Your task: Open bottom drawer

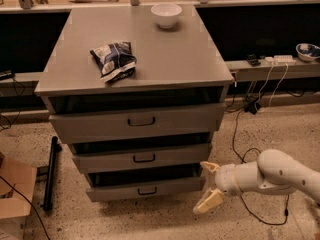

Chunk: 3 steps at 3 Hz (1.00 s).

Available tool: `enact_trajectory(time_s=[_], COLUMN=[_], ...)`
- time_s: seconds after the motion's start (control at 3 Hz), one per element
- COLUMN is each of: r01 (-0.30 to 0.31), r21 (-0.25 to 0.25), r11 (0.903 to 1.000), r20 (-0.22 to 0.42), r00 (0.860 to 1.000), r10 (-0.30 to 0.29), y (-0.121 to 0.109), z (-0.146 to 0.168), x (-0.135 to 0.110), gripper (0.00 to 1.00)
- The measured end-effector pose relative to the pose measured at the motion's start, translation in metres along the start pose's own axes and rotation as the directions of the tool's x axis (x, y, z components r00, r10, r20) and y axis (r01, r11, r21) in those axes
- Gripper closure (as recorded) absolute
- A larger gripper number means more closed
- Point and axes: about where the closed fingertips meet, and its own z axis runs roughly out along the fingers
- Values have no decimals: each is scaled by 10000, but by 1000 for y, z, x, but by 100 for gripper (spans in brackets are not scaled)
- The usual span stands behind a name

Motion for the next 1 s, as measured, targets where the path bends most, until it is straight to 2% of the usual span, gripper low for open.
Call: enact_trajectory(time_s=[0.33, 0.67, 1.0], r01=[-87, -368, -206], r21=[-119, -178, 68], r11=[9999, 9992, 9998], r20=[-15, -373, -407], r00=[10000, 9987, 9990], r10=[86, 361, 209], y=[5, -7, -28], z=[5, 36, 78], x=[1, 23, 54], gripper=[0, 0, 0])
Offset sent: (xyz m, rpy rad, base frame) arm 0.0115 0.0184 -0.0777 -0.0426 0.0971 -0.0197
